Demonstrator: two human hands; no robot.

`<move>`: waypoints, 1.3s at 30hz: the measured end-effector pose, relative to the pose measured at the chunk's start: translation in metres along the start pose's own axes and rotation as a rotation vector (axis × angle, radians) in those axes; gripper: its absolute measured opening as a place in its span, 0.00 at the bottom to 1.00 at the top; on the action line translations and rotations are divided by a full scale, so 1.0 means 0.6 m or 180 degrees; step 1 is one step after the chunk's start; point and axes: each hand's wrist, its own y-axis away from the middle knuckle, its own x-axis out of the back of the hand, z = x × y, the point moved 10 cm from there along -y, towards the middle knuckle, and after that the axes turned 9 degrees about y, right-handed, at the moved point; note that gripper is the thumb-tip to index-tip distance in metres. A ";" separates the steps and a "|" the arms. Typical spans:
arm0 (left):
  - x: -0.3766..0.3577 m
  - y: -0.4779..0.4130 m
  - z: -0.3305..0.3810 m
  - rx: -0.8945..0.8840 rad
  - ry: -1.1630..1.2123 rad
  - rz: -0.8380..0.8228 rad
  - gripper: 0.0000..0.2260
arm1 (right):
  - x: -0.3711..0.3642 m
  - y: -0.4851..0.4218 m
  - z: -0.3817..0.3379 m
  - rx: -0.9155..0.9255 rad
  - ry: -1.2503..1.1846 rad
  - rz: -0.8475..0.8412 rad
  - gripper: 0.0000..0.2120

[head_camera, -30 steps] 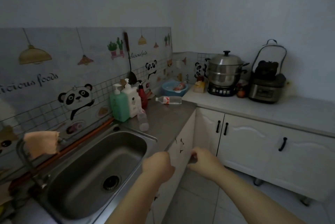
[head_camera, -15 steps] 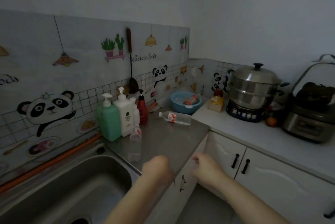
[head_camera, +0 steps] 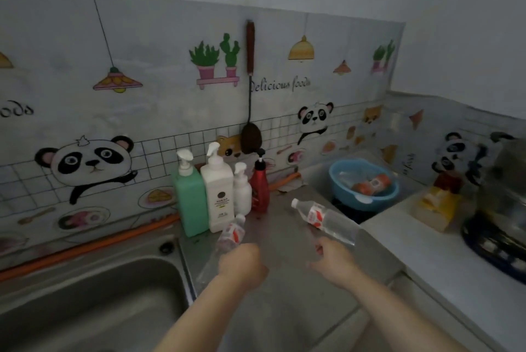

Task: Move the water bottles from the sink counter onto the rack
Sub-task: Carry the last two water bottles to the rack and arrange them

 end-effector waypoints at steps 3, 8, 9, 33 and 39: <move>-0.002 -0.055 -0.005 0.0297 0.0213 0.0177 0.16 | 0.005 -0.081 0.012 0.0217 0.0106 -0.0226 0.26; -0.005 -0.110 -0.031 0.0651 0.0405 0.0566 0.29 | 0.012 -0.197 0.032 0.0465 0.0270 -0.0364 0.23; -0.005 -0.117 -0.040 0.0755 0.0399 0.0613 0.28 | 0.013 -0.217 0.037 0.0500 0.0294 -0.0336 0.22; -0.052 -0.200 -0.188 0.1718 0.0240 0.1244 0.29 | -0.020 -0.427 0.125 0.0166 0.1334 0.0406 0.40; -0.062 -0.209 -0.152 0.1472 0.0467 0.1136 0.32 | -0.023 -0.412 0.124 0.0084 0.1126 0.0422 0.35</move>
